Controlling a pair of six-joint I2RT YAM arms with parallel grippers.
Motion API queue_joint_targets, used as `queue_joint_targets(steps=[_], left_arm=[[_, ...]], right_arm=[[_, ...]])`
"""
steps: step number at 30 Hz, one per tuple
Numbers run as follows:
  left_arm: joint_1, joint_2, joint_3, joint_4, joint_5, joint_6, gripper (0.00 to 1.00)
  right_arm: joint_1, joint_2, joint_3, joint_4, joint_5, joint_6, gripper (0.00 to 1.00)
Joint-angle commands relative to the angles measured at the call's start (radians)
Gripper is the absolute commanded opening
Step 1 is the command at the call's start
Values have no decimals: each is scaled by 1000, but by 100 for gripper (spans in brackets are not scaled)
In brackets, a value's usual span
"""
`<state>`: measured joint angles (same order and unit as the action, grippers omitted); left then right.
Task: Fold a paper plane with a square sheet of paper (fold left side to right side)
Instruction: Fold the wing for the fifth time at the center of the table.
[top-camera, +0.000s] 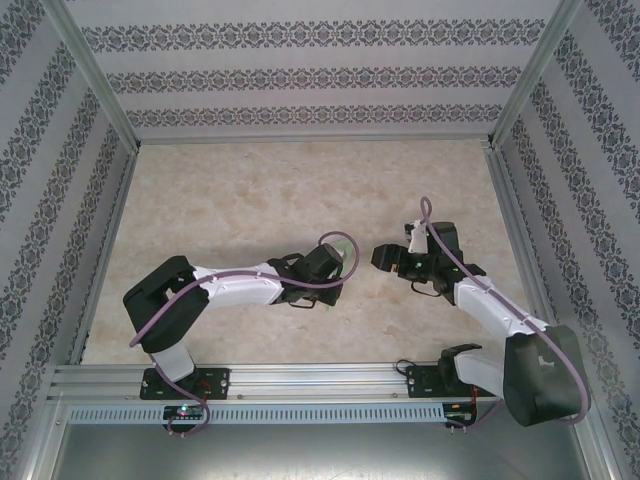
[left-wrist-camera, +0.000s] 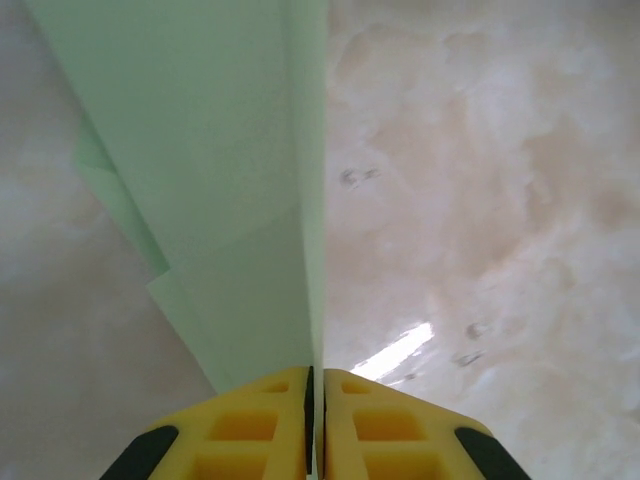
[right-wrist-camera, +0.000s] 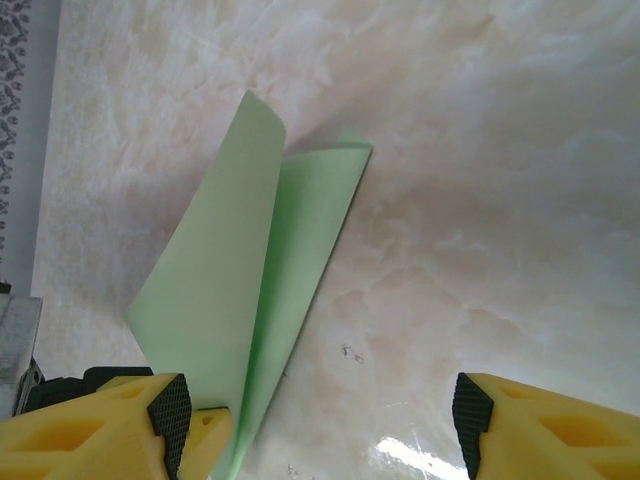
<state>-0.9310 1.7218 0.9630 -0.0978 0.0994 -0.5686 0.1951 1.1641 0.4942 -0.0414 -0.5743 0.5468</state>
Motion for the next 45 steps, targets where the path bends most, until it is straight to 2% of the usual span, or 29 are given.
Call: queue_joint_targets(steps=[1, 10, 21, 27, 45], left_arm=[[28, 15, -24, 139, 88, -54, 13], [51, 60, -30, 216, 151, -98, 12], [66, 121, -4, 241, 225, -118, 12], [80, 146, -4, 272, 266, -132, 12], [86, 163, 3, 272, 272, -142, 12]], right_arm=[[29, 37, -19, 92, -32, 19, 70], [105, 125, -26, 214, 10, 93, 59], [106, 168, -23, 184, 45, 105, 57], [105, 212, -22, 230, 36, 150, 52], [155, 357, 56, 294, 40, 196, 47]])
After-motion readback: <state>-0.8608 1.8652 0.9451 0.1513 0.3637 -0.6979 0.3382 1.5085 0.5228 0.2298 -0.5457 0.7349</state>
